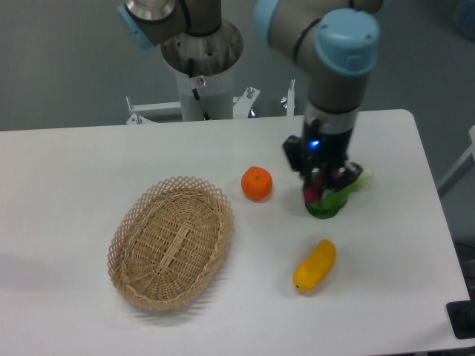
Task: Place the sweet potato in the basket
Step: 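Carry the held sweet potato over the wicker basket and lower it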
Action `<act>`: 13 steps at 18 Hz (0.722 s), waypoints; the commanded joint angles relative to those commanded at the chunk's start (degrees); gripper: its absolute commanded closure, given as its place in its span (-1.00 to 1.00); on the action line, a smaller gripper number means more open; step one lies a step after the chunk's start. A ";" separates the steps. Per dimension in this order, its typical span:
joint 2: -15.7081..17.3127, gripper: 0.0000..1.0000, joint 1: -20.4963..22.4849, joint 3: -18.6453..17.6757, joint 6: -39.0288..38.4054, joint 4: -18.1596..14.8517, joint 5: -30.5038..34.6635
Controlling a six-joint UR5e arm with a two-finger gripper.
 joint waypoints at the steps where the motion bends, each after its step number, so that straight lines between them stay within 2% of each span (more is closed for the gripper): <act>1: 0.09 0.47 -1.76 -1.05 -3.16 1.32 0.00; 4: -0.26 0.45 -6.33 -3.87 -13.44 5.19 0.18; 7: -1.92 0.45 -10.46 -5.28 -20.05 8.35 0.61; 13: -9.04 0.42 -18.63 -5.63 -22.18 14.33 8.69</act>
